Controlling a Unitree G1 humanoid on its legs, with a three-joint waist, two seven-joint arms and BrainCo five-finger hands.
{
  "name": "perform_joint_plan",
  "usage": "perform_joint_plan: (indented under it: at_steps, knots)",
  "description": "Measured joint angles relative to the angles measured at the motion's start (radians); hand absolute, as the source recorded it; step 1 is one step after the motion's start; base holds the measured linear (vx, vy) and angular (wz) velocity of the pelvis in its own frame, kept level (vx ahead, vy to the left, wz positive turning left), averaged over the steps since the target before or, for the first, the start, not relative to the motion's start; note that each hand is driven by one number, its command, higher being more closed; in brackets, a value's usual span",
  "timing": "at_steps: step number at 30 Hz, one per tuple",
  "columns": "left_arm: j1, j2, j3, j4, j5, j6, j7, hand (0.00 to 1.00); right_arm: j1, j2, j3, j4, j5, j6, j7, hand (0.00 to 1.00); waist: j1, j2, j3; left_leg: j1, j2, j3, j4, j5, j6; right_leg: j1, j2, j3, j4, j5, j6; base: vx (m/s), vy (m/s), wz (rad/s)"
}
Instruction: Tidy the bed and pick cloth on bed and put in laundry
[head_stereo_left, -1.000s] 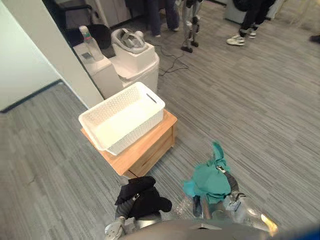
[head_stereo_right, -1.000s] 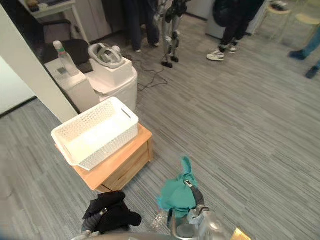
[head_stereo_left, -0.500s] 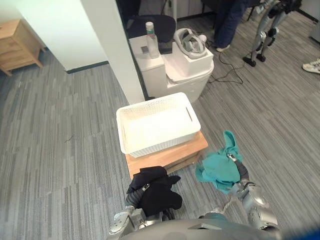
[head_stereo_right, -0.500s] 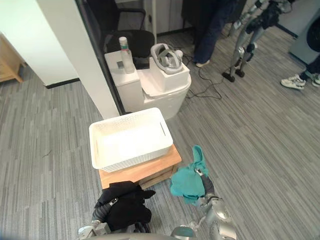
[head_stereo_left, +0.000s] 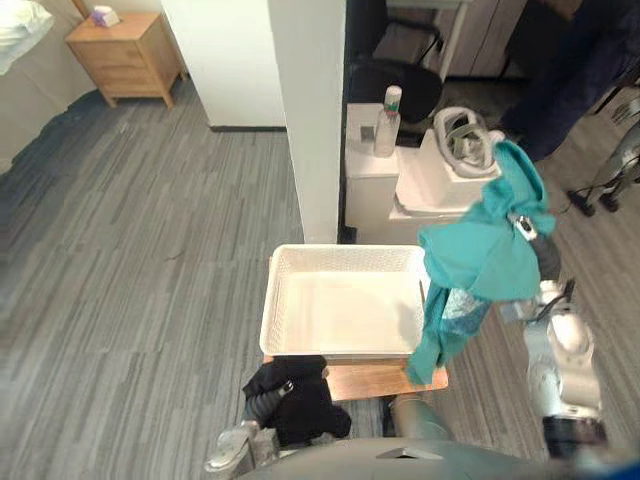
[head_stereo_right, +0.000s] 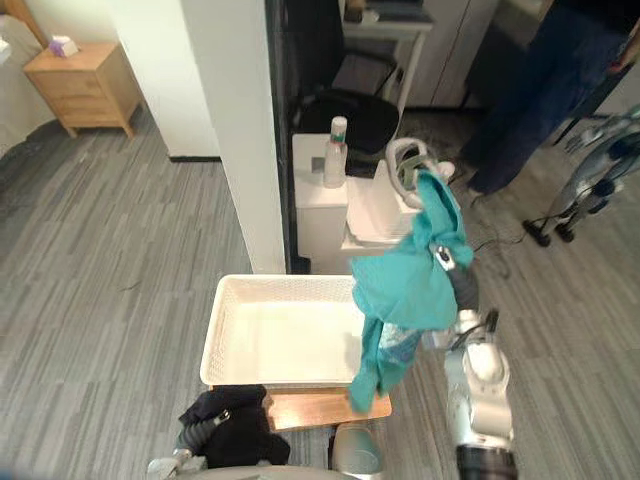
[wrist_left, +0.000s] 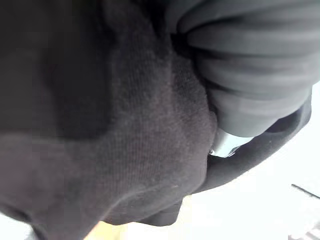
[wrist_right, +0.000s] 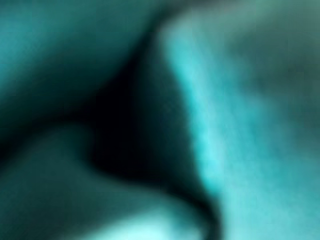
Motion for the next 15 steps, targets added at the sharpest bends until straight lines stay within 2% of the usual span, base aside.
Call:
perform_joint_plan:
  at_steps: [4,6,8,9,10,12,15]
  knots:
    - [-0.01,-0.002,0.0,0.023,0.009,0.003,0.0,1.0,-0.063,-0.055,-0.001,-0.105,-0.01,0.065,0.056,1.0,0.0,-0.005,-0.002,0.01,0.009,0.024,-0.01,0.019,-0.003,0.035,0.013,0.001,-0.066,0.026,-0.006,0.1,-0.022,-0.05]
    - [-0.027,0.0,0.002,0.059,0.01,0.014,0.0,1.0,-0.116,-0.07,0.008,-0.128,-0.009,0.12,0.083,1.0,0.0,-0.016,-0.013,-0.005,0.007,0.028,-0.01,0.023,0.0,0.038,0.014,0.005,-0.112,0.058,-0.003,0.01,0.025,-0.08]
    - [-0.039,0.001,0.004,0.083,0.01,0.02,0.001,1.0,-0.144,-0.07,0.026,-0.129,-0.008,0.153,0.09,1.0,0.0,-0.024,-0.019,-0.009,0.005,0.032,-0.011,0.023,0.0,0.044,0.014,0.006,-0.147,0.083,0.0,-0.02,0.039,-0.06]
    - [-0.04,0.0,0.005,0.096,0.01,0.023,0.001,1.0,-0.154,-0.07,0.051,-0.136,-0.008,0.196,0.093,1.0,0.006,-0.032,-0.024,-0.011,0.002,0.044,-0.011,0.023,0.001,0.056,0.013,0.01,-0.183,0.106,0.003,-0.05,0.045,-0.08]
    - [-0.039,0.001,0.007,0.1,0.01,0.023,0.002,1.0,-0.154,-0.07,0.067,-0.144,-0.008,0.217,0.094,1.0,0.012,-0.035,-0.026,-0.011,-0.001,0.046,-0.011,0.023,0.001,0.065,0.012,0.011,-0.202,0.116,0.003,-0.06,0.031,-0.06]
    - [-0.042,0.001,0.009,0.117,0.012,0.022,0.006,1.0,-0.154,-0.069,0.1,-0.157,-0.008,0.246,0.096,1.0,0.019,-0.037,-0.037,-0.022,-0.004,0.047,-0.014,0.023,0.001,0.071,0.01,0.011,-0.231,0.133,0.004,-0.07,0.006,0.01]
    - [-0.049,0.003,0.013,0.137,0.033,0.018,0.026,1.0,-0.154,-0.069,0.139,-0.164,0.013,0.261,0.107,1.0,0.021,-0.044,-0.05,-0.043,-0.003,0.051,-0.029,0.023,0.003,0.07,0.011,0.01,-0.275,0.147,0.003,-0.08,-0.028,0.07]
